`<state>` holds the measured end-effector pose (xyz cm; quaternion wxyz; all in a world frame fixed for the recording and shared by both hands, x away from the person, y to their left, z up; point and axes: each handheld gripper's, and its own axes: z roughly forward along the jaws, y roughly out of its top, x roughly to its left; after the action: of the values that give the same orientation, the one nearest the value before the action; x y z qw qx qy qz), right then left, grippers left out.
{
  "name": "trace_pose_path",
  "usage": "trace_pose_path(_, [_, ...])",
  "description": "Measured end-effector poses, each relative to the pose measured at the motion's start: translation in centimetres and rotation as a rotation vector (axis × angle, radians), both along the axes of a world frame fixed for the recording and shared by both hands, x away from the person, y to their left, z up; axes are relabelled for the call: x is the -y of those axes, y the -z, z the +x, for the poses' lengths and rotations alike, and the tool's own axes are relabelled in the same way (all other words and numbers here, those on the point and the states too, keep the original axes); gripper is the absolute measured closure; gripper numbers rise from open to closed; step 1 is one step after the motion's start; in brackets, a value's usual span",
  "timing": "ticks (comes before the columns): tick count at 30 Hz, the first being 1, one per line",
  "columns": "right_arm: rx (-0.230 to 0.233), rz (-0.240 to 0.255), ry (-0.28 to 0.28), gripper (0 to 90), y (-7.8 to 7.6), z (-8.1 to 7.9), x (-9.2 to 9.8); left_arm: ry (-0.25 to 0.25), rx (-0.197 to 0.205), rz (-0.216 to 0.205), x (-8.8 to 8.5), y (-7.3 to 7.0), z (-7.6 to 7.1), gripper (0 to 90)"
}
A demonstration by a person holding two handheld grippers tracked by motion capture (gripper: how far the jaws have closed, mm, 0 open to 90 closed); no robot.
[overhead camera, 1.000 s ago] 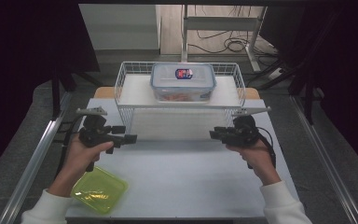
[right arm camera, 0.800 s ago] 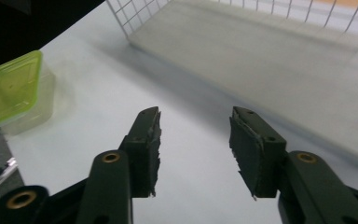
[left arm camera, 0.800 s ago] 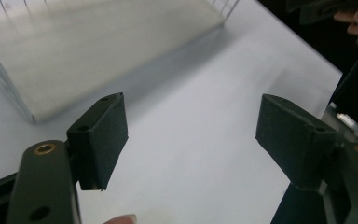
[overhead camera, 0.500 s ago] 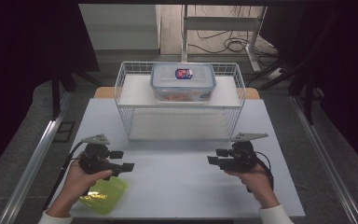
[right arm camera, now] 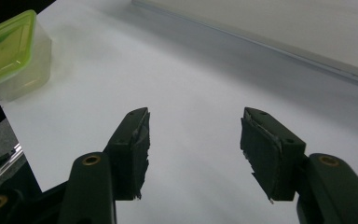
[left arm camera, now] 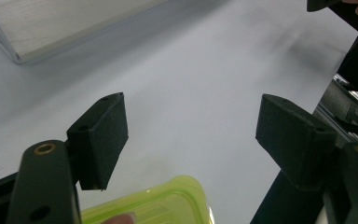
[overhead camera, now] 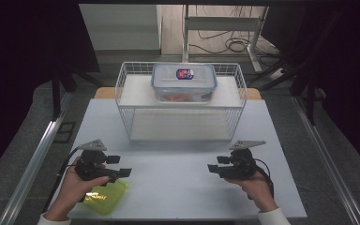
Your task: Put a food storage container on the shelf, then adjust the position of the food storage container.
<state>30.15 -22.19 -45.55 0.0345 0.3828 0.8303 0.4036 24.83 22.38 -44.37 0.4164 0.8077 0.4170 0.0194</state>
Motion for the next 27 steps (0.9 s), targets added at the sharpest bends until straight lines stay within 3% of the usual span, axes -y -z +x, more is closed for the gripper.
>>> trace_pose_path(4, [-0.006, 0.001, 0.006, 40.6, 0.2, -0.1, 0.2, -0.016, 0.018, 0.017, -0.4, -0.3, -0.5, 24.2])
trace_pose_path(9, [-0.013, 0.003, 0.018, 40.1, 0.4, -0.1, 0.5, -0.049, 0.047, 0.021, -2.1, -1.1, -1.6, 27.2])
trace_pose_path(11, [-0.018, 0.004, 0.024, 39.4, 0.5, 0.0, 0.6, -0.053, 0.038, 0.011, -2.9, -1.0, -1.9, 37.7])
trace_pose_path(14, [-0.023, 0.006, 0.034, 38.8, 0.7, 0.1, 0.6, -0.067, 0.029, 0.007, -4.0, -0.8, -2.2, 68.8])
trace_pose_path(15, [-0.026, 0.007, 0.035, 38.8, 0.8, 0.1, 0.7, -0.068, 0.024, 0.001, -4.4, -0.7, -2.3, 68.8])
trace_pose_path(17, [-0.030, 0.008, 0.037, 38.8, 0.8, 0.1, 0.8, -0.080, 0.015, 0.017, -5.5, -0.4, -3.1, 87.6])
trace_pose_path(27, [-0.048, 0.017, 0.046, 38.1, 1.0, 0.2, 0.8, -0.084, -0.027, 0.096, -7.4, 0.7, -6.0, 90.0])
